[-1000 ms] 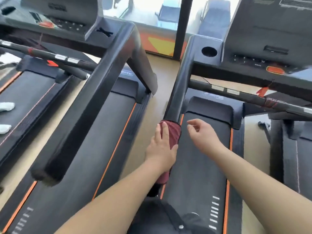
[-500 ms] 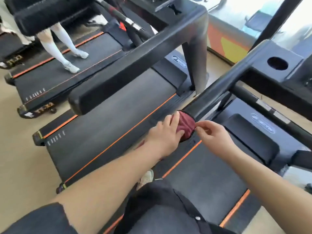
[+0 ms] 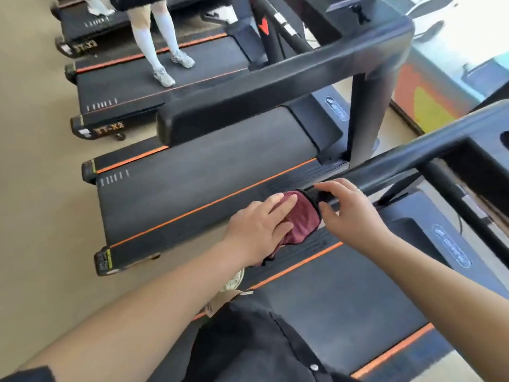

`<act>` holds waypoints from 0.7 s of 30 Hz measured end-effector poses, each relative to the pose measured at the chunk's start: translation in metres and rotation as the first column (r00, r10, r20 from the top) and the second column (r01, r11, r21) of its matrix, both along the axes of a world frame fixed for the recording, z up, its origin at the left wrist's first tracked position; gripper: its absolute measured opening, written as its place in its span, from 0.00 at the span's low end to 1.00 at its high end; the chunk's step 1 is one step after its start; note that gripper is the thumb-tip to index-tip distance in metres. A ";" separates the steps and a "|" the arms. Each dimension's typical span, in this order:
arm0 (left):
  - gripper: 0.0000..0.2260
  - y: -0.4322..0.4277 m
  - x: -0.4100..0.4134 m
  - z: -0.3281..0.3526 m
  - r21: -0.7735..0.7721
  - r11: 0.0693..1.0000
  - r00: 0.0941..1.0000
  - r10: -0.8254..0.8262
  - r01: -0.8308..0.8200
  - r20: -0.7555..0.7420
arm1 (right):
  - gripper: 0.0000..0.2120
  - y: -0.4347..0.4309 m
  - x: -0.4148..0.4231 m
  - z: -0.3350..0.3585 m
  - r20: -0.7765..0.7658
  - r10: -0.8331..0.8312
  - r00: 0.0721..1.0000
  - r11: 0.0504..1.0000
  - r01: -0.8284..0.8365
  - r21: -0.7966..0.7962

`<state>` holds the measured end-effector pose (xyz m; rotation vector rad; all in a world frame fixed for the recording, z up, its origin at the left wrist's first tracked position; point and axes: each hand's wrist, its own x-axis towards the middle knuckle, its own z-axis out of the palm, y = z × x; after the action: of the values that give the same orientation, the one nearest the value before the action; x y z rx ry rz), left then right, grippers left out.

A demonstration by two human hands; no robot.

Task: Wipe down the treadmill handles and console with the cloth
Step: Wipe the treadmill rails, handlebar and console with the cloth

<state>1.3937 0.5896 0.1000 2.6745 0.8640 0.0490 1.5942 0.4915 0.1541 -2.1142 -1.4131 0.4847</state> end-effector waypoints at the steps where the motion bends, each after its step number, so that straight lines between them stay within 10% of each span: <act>1: 0.26 0.000 0.017 0.005 0.004 0.999 0.998 0.039 -0.039 -0.058 | 0.18 -0.002 0.003 0.000 0.007 -0.027 1.000 1.000 0.027 0.000; 8: 0.22 -0.007 0.092 0.013 0.049 0.967 0.962 0.253 -0.249 -0.103 | 0.32 0.003 0.028 0.011 0.272 0.107 0.956 0.986 -0.068 -0.151; 12: 0.25 -0.024 0.038 -0.011 0.228 0.972 0.993 0.030 -0.055 0.112 | 0.47 0.010 0.064 0.018 0.390 0.270 0.880 0.895 -0.081 -0.438; 17: 0.23 -0.009 -0.021 -0.024 0.217 0.975 0.960 -0.105 0.048 0.258 | 0.32 0.009 0.082 0.014 0.331 0.127 0.935 0.944 -0.012 -0.330; 21: 0.26 -0.008 0.023 -0.004 0.174 0.979 0.993 0.101 -0.109 0.053 | 0.27 0.011 0.083 0.008 0.362 0.128 0.923 0.953 -0.013 -0.304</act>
<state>1.4165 0.5814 0.0955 2.7753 1.0308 0.2185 1.6775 0.5028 0.1617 -2.5067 -1.7263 0.3430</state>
